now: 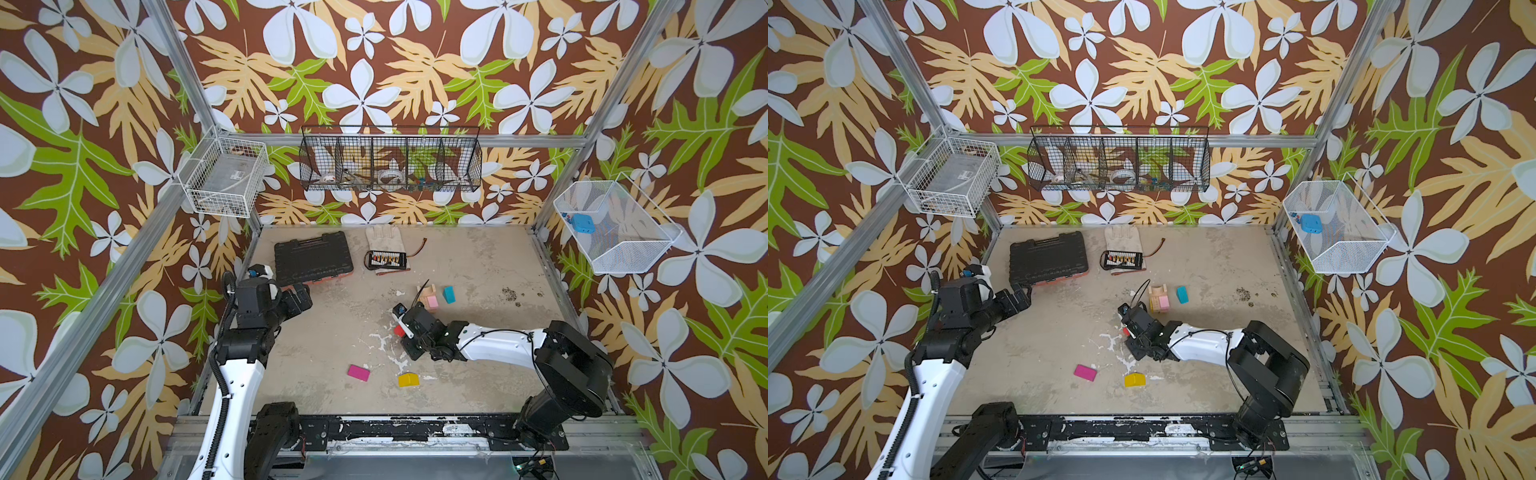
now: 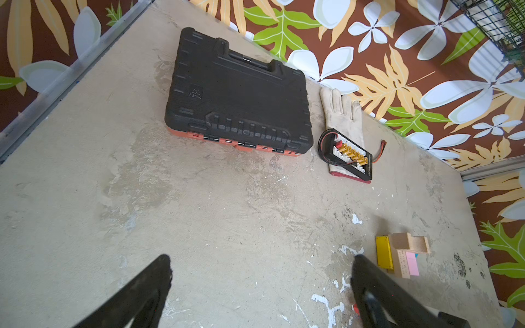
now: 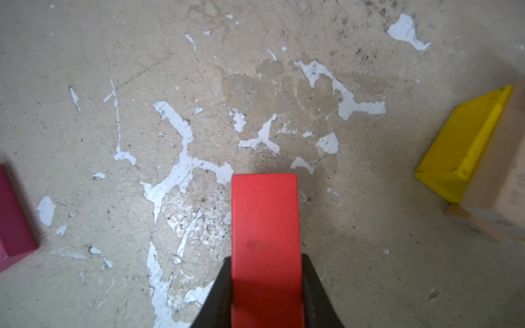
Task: Build the wood block tower
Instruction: 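Carry the red block with the right gripper toward the block stack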
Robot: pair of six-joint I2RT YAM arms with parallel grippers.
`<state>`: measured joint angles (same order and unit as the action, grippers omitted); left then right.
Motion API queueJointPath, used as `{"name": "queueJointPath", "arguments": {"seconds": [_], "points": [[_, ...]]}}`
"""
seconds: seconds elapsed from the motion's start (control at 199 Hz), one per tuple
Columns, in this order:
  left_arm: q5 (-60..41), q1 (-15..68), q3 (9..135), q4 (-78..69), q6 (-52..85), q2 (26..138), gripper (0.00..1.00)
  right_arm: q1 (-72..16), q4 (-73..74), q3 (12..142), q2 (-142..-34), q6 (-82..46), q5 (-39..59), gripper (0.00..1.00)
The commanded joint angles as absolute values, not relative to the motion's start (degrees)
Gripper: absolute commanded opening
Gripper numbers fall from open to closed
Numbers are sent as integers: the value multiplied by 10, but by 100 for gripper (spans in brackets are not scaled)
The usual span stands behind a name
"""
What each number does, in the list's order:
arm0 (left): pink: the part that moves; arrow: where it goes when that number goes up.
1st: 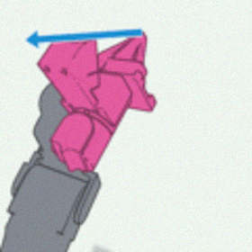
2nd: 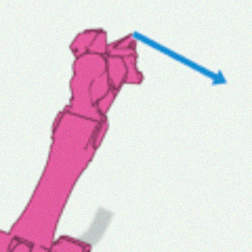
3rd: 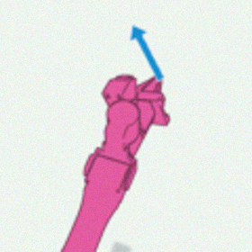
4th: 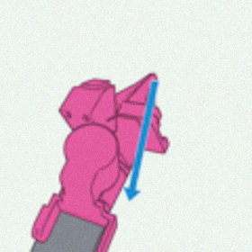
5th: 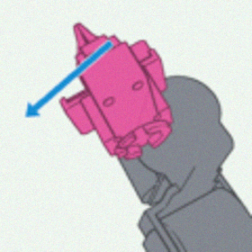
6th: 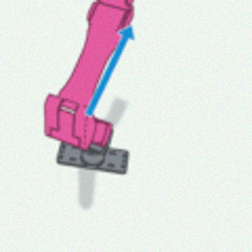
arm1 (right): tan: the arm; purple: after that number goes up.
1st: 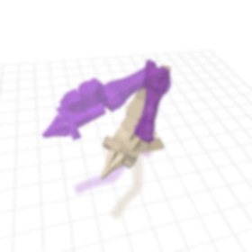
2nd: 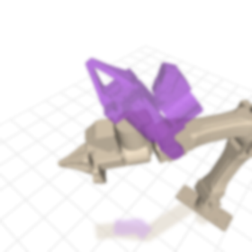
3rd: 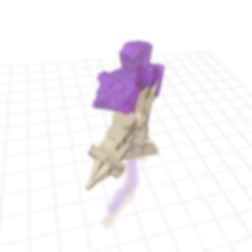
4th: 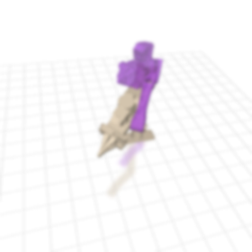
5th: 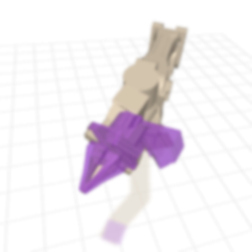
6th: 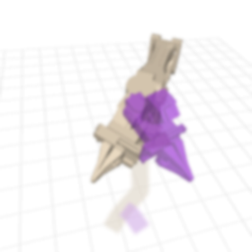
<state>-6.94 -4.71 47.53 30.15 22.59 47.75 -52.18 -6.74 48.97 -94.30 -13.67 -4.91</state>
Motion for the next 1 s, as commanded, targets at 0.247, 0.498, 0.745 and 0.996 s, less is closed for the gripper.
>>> {"name": "queueJointPath", "arguments": {"seconds": [0.247,0.498,0.745,0.996], "points": [[-71,-47,475,301,225,474,100,-513,-85,453,-923,-179,-101,45],[-71,-47,475,302,225,470,100,-462,-86,429,-897,-201,-98,51],[-71,-47,475,301,224,470,100,-437,-66,406,-856,-208,-66,65],[-71,-48,475,301,225,468,100,-477,-115,434,-810,-352,-97,96]]}}
